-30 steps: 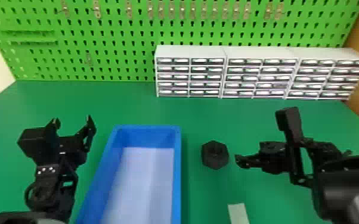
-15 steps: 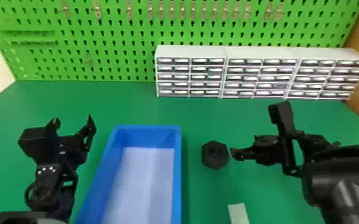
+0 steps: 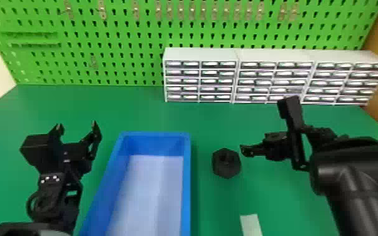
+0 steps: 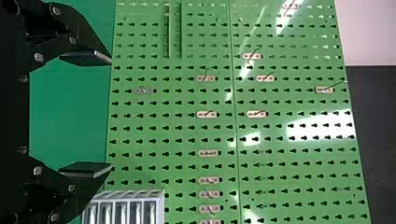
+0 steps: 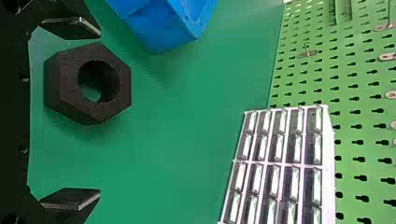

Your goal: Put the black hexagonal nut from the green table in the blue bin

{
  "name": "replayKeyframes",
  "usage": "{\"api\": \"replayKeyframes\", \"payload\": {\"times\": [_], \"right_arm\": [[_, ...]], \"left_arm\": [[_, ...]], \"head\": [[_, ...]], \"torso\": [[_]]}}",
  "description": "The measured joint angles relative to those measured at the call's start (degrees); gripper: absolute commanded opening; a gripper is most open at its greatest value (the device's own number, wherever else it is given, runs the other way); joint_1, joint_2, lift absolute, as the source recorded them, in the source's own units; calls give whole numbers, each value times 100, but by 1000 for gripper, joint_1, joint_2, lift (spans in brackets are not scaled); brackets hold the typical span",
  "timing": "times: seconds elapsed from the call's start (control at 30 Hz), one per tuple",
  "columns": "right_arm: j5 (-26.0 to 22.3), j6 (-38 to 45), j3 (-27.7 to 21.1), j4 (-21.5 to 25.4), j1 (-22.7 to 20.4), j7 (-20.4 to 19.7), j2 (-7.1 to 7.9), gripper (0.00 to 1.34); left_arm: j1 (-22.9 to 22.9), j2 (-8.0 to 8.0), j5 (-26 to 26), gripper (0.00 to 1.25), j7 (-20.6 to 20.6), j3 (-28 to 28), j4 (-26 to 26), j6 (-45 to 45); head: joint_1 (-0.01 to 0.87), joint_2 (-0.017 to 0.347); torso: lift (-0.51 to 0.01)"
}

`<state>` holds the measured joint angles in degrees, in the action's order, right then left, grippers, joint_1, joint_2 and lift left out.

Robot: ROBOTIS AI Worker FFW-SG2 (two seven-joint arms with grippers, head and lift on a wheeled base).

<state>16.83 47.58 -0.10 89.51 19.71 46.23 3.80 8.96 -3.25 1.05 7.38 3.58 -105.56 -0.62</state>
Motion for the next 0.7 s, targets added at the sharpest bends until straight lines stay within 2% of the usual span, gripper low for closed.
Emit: {"api": "replayKeyframes", "payload": {"times": [0.7], "right_arm": [[151,18,550,-1309,991,44,153,1233]], "left_arm": [[-37,0,-57,798,0,-21,0,0]], "head": [[657,57]], "torso": [[-95]]}}
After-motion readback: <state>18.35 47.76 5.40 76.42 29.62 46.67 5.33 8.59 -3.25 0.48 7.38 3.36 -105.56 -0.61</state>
